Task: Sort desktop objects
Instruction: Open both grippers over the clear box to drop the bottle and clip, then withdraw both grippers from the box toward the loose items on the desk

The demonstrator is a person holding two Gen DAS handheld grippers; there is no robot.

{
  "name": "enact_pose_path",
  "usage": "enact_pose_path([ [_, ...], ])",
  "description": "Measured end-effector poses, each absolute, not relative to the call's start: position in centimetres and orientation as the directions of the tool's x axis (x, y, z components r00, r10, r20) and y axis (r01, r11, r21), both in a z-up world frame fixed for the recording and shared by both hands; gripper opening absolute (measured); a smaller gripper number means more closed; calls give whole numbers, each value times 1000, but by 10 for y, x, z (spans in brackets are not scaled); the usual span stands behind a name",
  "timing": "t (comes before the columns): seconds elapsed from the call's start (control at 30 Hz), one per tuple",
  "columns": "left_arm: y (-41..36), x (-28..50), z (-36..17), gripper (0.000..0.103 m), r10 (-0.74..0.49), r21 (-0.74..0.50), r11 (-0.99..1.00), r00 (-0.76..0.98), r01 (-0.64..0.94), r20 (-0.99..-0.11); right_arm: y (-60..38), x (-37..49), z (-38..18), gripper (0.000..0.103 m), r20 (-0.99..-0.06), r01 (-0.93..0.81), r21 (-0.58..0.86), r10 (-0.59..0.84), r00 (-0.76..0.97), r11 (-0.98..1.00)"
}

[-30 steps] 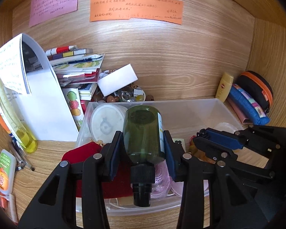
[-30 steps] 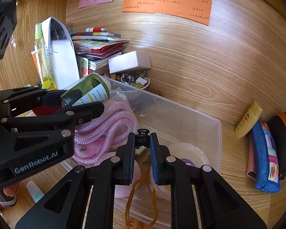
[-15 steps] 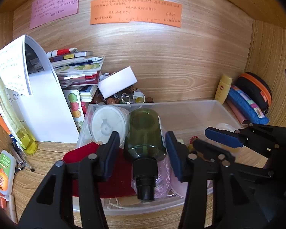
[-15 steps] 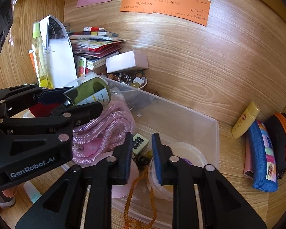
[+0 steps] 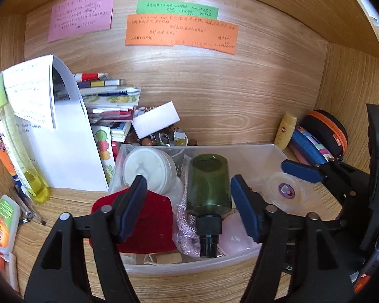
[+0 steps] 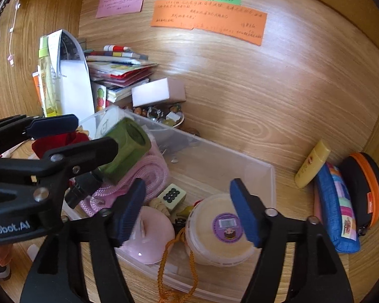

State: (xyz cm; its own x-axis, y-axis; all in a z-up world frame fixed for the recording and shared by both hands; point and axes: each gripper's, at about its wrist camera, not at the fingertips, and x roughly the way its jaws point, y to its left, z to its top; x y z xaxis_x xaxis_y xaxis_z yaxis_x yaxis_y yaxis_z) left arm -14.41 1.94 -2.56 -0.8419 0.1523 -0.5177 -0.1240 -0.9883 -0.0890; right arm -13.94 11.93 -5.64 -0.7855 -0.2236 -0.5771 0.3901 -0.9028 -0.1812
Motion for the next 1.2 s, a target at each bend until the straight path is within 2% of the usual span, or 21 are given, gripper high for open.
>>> enact_pose_path([
  [0.13,13,-137,-19,83,157,-108,-987,-853,-118,-498,121,-137,-52,69,-569,388,-183,-224,-791,-903],
  [0.2,8,-134,-17,88,162,-130,-985,-846,-111,-507,124,-138,-49,76,-569,382,-173,-225,-791,-908],
  [0.3,1,-127,-15,88,168,-149,-983,-841,-105,-515,129,-135,-42,79,-556,370,-159,-227,-799,-915],
  [0.47,-6,-108,-9,89,110,-98,-993,-842,-68,-529,138,-124,-30,80,-550,374,-124,-250,-797,-919],
  [0.57,-12,-94,-7,95,87,-77,-996,-846,-54,-527,145,-111,-27,81,-549,383,-109,-266,-793,-917],
  [0.7,-20,-76,-9,96,61,-45,-998,-841,-43,-537,152,-89,-27,87,-553,407,-109,-285,-783,-907],
  [0.93,-20,-53,-35,96,48,11,-997,-780,-70,-624,159,-49,-43,88,-584,476,-131,-320,-746,-870],
  [1.2,-21,-32,-60,96,30,42,-996,-731,-80,-681,140,-8,-80,88,-671,583,-108,-373,-640,-805],
])
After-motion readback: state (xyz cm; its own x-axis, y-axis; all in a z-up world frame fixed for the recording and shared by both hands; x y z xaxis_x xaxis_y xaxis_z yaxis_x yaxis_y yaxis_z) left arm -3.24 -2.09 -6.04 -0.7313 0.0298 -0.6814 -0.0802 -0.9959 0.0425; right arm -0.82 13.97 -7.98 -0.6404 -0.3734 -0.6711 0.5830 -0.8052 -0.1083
